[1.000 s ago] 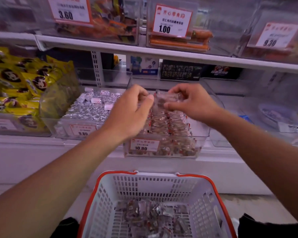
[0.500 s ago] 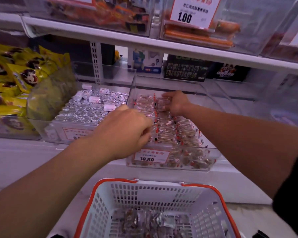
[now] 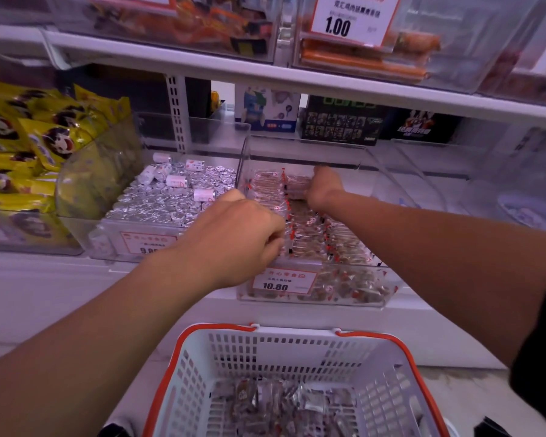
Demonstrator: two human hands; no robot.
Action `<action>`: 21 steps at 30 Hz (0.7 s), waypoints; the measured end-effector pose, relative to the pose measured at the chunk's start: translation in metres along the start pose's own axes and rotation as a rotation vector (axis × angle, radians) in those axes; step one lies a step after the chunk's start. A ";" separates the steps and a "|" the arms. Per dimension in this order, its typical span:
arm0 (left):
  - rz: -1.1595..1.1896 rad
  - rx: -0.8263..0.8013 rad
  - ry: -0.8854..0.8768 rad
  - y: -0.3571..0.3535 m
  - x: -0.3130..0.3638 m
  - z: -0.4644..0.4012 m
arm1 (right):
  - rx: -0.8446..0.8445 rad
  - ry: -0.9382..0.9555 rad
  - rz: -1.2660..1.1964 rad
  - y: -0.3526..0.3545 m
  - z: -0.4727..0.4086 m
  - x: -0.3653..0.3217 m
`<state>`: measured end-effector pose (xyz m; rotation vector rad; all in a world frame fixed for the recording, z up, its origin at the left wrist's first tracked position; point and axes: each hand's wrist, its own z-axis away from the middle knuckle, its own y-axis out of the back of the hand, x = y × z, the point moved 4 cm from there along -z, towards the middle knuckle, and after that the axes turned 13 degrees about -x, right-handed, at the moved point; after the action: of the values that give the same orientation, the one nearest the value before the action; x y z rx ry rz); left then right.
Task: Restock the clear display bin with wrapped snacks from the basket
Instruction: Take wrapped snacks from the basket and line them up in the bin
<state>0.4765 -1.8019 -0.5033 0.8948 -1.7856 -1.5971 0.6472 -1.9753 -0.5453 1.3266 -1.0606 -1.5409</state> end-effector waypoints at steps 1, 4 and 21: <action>0.000 0.002 0.000 0.000 0.000 0.000 | -0.009 -0.007 0.011 0.000 0.000 0.001; 0.007 0.010 0.001 0.000 -0.002 0.001 | 0.002 -0.045 -0.019 0.004 0.002 0.006; 0.125 -0.531 0.002 -0.155 0.079 0.054 | 0.460 0.482 -0.343 -0.088 0.259 0.086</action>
<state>0.4015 -1.8411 -0.6647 0.5219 -1.2820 -1.8524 0.3760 -2.0091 -0.6314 2.1595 -0.9338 -1.1371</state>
